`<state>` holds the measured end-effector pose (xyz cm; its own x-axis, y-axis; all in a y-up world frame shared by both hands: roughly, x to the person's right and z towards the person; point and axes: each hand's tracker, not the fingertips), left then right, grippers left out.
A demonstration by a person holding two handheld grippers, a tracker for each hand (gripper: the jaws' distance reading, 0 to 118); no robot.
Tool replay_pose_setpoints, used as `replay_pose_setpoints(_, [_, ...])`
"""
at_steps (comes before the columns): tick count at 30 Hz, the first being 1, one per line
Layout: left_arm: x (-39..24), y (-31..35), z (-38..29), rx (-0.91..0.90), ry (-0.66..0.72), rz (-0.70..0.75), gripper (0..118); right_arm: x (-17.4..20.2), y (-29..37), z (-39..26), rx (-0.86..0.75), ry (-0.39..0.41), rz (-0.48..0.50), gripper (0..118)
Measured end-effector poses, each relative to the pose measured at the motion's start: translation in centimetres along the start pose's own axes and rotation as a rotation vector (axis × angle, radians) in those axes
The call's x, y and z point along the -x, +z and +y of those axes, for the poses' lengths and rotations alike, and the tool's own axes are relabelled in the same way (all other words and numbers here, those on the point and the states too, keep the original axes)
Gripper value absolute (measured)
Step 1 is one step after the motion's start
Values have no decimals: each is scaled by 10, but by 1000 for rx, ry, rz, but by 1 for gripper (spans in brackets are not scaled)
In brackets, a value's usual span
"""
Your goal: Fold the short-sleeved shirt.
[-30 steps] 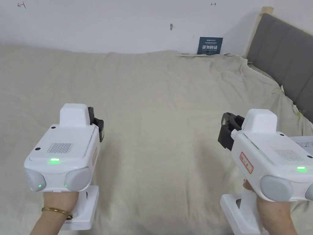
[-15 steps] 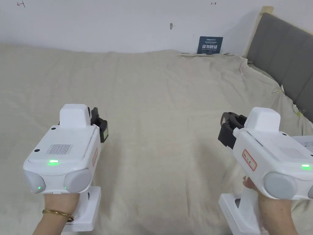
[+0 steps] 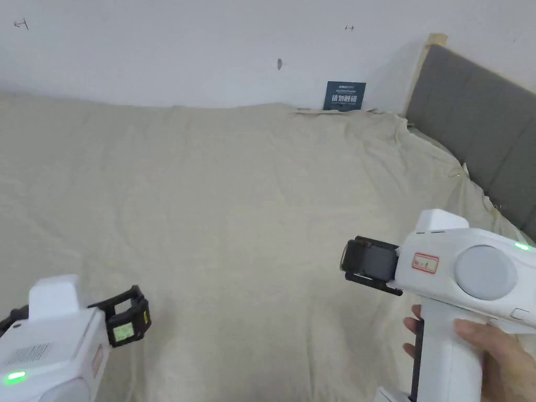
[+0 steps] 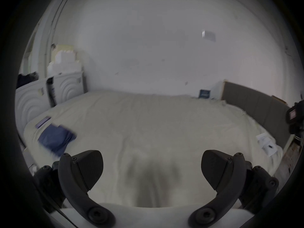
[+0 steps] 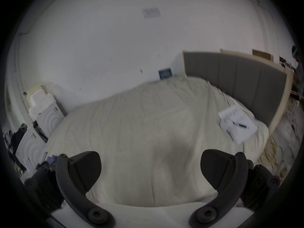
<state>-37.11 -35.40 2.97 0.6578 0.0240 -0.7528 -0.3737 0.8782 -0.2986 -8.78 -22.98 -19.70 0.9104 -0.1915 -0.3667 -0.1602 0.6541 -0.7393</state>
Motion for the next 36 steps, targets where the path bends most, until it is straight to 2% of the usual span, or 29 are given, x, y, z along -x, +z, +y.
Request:
replay_pose_setpoints(2, [11,-5,-26,74,-14,137,118,3,-4,1,106,25,20,118])
replay_pose_setpoints(3, [15,-5,-37,84,-20,179,118,3,-5,0,111,26,39,118])
replay_pose_setpoints(6, [27,-2,-64,97,-32,208,118,10,-5,-8,67,32,30,118])
replay_pose_setpoints(8, [30,0,-80,111,-41,211,118,19,-3,-12,80,107,-42,118])
replay_pose_setpoints(11, [27,0,-76,82,-28,211,118,29,-3,-15,86,141,-71,118])
replay_pose_setpoints(14, [22,-4,-80,101,-54,197,118,31,-2,-19,75,79,4,117])
replay_pose_setpoints(17, [19,-2,-77,102,-74,199,118,35,2,-35,-16,156,10,117])
replay_pose_setpoints(20, [17,4,-77,86,-86,194,118,27,-25,-66,45,278,-20,117])
replay_pose_setpoints(21, [17,4,-76,81,-84,193,118,23,-39,-75,121,304,-107,117])
replay_pose_setpoints(23, [18,7,-77,78,-86,191,118,5,-65,-98,179,258,-204,117])
replay_pose_setpoints(24, [18,7,-77,75,-86,190,118,-9,-79,-112,225,243,-216,117])
replay_pose_setpoints(25, [19,7,-76,74,-83,188,118,-20,-87,-122,226,201,-243,116])
replay_pose_setpoints(26, [19,8,-76,75,-80,186,118,-30,-92,-133,159,163,-291,116])
replay_pose_setpoints(27, [19,9,-75,80,-79,186,118,-40,-96,-146,88,161,-330,115])
replay_pose_setpoints(29, [19,7,-72,91,-74,182,118,-50,-100,-163,41,249,-391,115])
replay_pose_setpoints(30, [19,7,-70,100,-74,175,118,-54,-99,-161,77,203,-362,115])
replay_pose_setpoints(31, [19,7,-68,108,-78,167,118,-60,-94,-156,64,85,-238,115])
replay_pose_setpoints(32, [19,7,-66,112,-86,157,118,-66,-87,-155,5,70,-136,115])
replay_pose_setpoints(34, [19,8,-67,117,-99,142,118,-69,-82,-160,-32,125,-118,115])
replay_pose_setpoints(36, [18,10,-68,116,-101,130,118,-76,-82,-166,-25,98,-153,115])
